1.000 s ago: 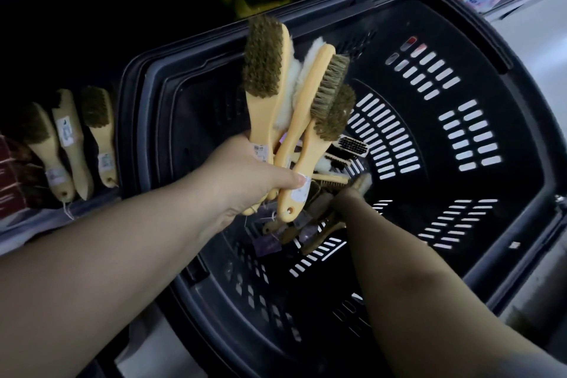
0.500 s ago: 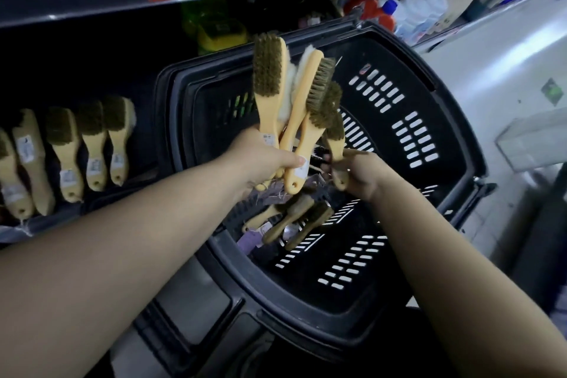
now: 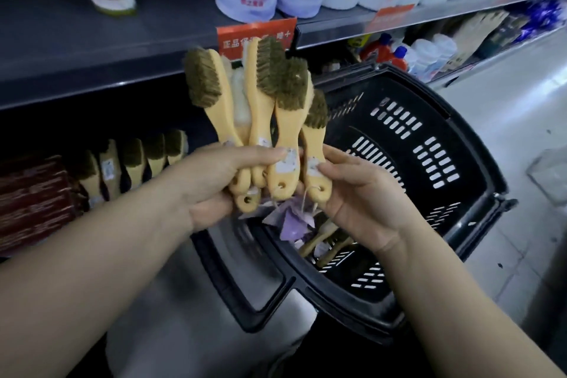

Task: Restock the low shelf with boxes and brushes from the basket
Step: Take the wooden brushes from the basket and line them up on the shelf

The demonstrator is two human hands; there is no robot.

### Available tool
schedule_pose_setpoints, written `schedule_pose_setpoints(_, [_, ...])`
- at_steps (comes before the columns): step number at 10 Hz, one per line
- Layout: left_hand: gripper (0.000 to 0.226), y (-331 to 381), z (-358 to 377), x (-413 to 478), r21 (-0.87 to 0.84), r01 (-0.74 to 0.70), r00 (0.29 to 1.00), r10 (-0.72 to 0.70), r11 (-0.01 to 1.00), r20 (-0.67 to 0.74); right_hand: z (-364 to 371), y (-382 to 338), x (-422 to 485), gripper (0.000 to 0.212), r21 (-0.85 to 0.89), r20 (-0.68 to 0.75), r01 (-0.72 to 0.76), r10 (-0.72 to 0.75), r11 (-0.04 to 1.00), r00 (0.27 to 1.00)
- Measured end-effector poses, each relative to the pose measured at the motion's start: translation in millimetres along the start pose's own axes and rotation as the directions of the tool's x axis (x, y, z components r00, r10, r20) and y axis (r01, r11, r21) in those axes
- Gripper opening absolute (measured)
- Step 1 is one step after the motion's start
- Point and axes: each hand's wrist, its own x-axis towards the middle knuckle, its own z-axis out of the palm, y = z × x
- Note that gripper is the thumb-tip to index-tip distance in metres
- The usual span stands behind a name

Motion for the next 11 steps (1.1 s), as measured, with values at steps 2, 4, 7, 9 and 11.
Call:
schedule_pose_setpoints(2, [0.038,3.7,-88.6,-41.8,0.049,-0.013,0.995,0.018,0.999,-0.097,65.4,44.2,17.9,0.037,0.002,0.066,-0.126,0.125,0.992,0.99])
schedule_pose_setpoints(4, [0.057,-20.3,-166.2,-78.7,0.319,0.047,0.937,0.069,0.947,-0.342,103.5,125.1,65.1,0.033,-0.062,-0.142,-0.273,0.262,0.96,0.954])
schedule_pose_setpoints(7, [0.031,-68.6,-158.0,-66.3,0.223,0.092,0.736,0.085,0.971,-0.672,84.6,211.5,170.2,0.029,-0.002,-0.616,-0.167,0.131,0.986,0.777])
schedule_pose_setpoints(9, [0.044,-57.4,-188.3,-45.9,0.068,0.044,0.619,0.026,0.997,-0.785,45.7,216.8,234.1,0.028,0.073,-0.802,0.054,0.027,0.996,0.597])
schedule_pose_setpoints(11, [0.042,-49.6,-189.4,-24.7,0.081,-0.011,0.647,0.069,0.997,-0.759,4.7,211.9,267.4,0.028,-0.553,-0.572,-0.182,-0.211,0.813,0.793])
